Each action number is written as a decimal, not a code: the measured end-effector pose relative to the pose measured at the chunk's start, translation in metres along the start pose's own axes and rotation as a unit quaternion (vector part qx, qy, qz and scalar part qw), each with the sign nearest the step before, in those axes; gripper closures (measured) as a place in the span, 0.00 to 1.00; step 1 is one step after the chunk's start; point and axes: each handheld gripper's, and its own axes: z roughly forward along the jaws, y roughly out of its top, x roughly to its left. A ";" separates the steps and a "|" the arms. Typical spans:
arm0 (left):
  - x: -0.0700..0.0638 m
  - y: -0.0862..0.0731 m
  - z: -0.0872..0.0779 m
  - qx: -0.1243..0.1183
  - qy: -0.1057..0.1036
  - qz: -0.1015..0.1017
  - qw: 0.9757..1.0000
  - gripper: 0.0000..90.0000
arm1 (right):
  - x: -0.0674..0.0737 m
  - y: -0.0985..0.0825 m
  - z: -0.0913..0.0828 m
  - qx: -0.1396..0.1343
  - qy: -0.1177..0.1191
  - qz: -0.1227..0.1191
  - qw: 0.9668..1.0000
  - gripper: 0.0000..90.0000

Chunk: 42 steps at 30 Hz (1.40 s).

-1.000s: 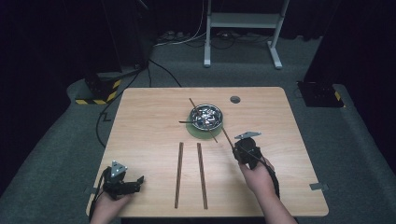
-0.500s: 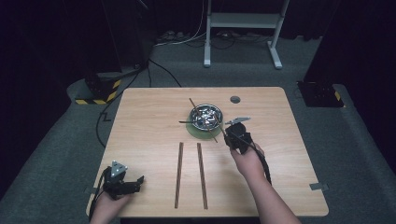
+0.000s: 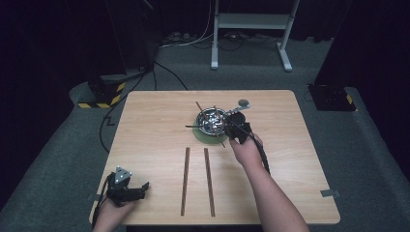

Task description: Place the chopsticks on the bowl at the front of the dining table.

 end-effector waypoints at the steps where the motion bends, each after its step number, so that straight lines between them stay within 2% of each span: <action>1: 0.000 0.000 0.000 0.000 0.000 0.000 1.000 0.08 | -0.001 0.004 0.001 0.000 -0.002 -0.002 1.000 0.94; 4: 0.000 0.000 0.000 0.000 0.000 0.000 1.000 0.08 | -0.003 0.018 0.007 -0.003 -0.002 0.005 1.000 0.94; 7: 0.000 0.000 0.000 0.000 0.000 0.000 1.000 0.08 | -0.003 0.024 0.010 -0.003 -0.005 0.007 1.000 0.94; 15: 0.000 0.000 0.000 0.000 0.000 0.000 1.000 0.08 | 0.002 0.041 0.026 -0.003 -0.007 -0.005 1.000 0.94; 27: 0.000 0.000 0.000 -0.001 -0.001 0.002 1.000 0.08 | 0.011 0.053 0.050 0.003 -0.012 -0.014 1.000 0.94; 42: 0.000 -0.001 0.000 -0.001 -0.001 0.001 1.000 0.08 | 0.008 0.061 0.071 0.020 -0.013 -0.010 1.000 0.94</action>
